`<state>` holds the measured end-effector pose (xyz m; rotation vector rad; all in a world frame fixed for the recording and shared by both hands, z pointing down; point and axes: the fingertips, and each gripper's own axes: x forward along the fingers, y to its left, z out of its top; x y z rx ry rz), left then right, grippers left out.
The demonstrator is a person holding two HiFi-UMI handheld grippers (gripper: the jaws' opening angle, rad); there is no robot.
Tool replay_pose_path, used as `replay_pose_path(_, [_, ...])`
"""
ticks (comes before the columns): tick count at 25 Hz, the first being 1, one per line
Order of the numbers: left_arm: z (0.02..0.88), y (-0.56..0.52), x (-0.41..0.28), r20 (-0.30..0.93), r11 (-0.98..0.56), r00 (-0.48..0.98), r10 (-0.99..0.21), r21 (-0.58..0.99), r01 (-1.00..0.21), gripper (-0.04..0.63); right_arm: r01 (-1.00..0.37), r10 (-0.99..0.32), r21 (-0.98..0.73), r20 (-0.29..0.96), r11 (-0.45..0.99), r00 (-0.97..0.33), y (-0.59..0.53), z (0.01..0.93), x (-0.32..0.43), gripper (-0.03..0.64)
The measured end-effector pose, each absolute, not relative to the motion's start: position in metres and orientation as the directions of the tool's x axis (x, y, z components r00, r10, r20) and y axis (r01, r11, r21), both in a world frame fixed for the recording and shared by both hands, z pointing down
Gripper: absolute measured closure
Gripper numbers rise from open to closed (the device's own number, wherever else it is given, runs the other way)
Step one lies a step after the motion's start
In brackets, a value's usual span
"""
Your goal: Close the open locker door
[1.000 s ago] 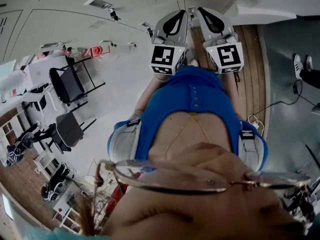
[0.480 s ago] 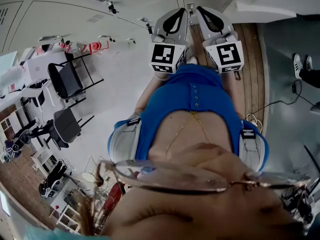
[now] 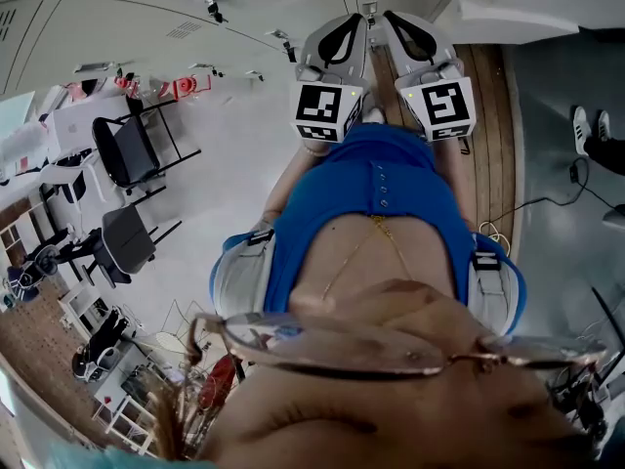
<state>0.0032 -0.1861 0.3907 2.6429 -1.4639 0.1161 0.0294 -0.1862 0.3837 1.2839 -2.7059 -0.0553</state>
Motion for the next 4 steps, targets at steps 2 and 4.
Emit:
replay_pose_path(2, [0.3906,-0.1854,0.0041,0.124,-0.525,0.529,-0.839,0.064,-0.849,0.603,-0.765,-0.771,0.098,0.116,0.637,-0.627,-0.1857,0.3835,0.0298,0.615])
replay_pose_path(4, [0.3903,-0.1845,0.0051,0.125,-0.525,0.528,-0.840,0.063,-0.849,0.603,-0.763,-0.769,0.099,0.116,0.639,-0.628,-0.1851,0.3829,0.0305,0.615])
